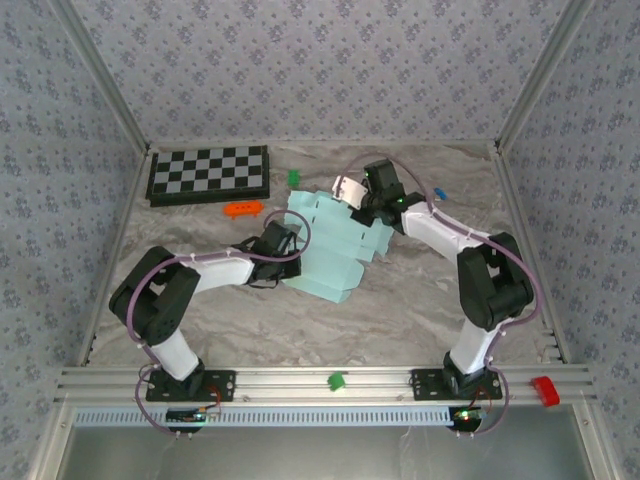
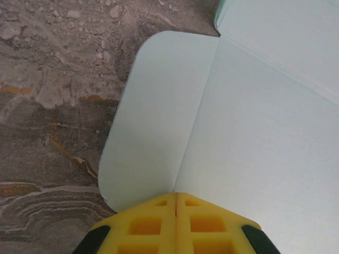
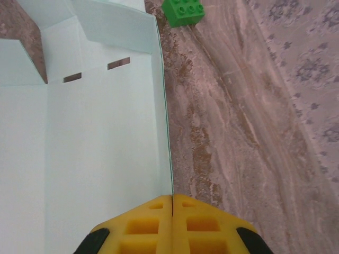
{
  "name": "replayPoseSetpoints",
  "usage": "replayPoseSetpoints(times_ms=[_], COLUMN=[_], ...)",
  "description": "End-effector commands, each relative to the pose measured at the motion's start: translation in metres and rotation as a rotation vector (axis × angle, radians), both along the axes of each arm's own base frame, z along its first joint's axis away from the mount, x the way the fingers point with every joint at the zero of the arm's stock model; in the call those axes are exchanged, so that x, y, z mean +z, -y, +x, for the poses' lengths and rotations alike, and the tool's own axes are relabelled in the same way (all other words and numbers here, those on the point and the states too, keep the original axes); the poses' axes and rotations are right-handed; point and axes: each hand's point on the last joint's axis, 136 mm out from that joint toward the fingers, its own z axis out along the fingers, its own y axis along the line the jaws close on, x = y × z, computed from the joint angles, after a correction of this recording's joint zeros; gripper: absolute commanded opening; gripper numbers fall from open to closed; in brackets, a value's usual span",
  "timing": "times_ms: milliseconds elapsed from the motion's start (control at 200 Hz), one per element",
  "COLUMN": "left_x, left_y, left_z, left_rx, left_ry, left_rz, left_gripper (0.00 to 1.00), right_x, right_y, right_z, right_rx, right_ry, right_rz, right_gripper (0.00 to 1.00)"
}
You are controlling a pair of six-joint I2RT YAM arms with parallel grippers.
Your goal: Fold the paper box
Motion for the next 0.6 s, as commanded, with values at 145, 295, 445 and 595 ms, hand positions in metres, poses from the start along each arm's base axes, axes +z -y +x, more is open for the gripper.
replayPoseSetpoints(times_ms=[145, 295, 445, 595], left_x=[-0.015, -0.016, -0.015, -0.015], left_y=[0.008, 0.011, 0.015, 0.017], left_z=[-0.007, -0.006, -0.005, -0.003], left_rx=[0.0, -0.002, -0.003, -0.007], left_ry=[-0.049, -0.05, -0.05, -0.051], left_rz=[-0.025, -0.03, -0.039, -0.041], left_gripper=[0.06, 0.07, 0.06, 0.07], right_x=[0.02, 0.017, 0.012, 0.012], right_y=[-0.011, -0.018, -0.023, -0.026], right_z=[-0.008, -0.02, -0.026, -0.029], right_rx=[0.019, 0.049, 0.056, 0.049], right_ry=[0.197, 0.231, 0.289, 0.374], right_rz=[-0.032, -0.051, -0.092, -0.114], right_gripper=[0.0, 0.0, 0.0, 0.0])
